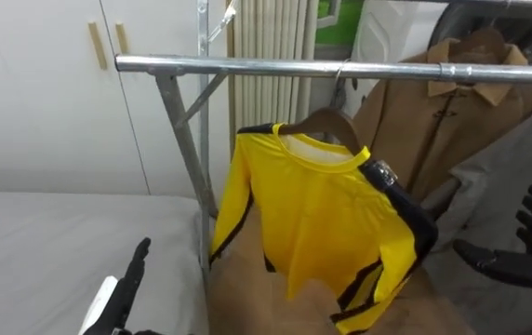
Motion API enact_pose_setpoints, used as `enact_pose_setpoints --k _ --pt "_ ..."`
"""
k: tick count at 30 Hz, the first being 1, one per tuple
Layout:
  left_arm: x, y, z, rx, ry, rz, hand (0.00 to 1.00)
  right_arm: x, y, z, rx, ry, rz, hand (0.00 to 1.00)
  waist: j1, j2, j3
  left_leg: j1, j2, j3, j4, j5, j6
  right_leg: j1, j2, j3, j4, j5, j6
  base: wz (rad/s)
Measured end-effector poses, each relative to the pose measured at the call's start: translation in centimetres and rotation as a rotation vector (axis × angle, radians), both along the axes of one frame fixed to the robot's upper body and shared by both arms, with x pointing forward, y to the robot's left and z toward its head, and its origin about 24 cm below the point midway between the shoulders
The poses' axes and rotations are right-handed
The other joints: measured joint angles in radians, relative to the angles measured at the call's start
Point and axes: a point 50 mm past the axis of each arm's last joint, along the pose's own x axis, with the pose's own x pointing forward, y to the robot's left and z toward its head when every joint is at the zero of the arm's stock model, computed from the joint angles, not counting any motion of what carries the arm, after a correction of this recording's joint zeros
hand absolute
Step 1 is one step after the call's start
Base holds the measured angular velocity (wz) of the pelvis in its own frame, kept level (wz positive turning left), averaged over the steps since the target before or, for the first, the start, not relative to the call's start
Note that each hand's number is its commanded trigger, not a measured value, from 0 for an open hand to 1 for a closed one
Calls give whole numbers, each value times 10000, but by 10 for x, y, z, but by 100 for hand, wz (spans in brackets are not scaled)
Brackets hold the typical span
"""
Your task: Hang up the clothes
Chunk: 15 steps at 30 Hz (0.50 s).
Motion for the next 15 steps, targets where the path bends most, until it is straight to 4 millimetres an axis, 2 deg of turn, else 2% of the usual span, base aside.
enact_pose_setpoints --k 2,9,15 --pt "-1 0 0 -14 17 4 0 -7 8 -5 217 -18 88 0 -54 73 -4 24 31 287 5 0 0 -32 56 145 -10 28 -6 -21" --pt "2 -6 2 -405 -379 -85 0 -42 39 -47 1084 1283 576 0 -247 330 63 75 46 419 -10 0 0 17 96 263 -48 70 -22 -7" --pt "-2 -24 -7 -730 -85 -510 0 -52 71 -67 1602 1962 1354 0 -346 442 73 0 25 411 -6 -1 1 -105 115 384 -29 82 -6 -7"
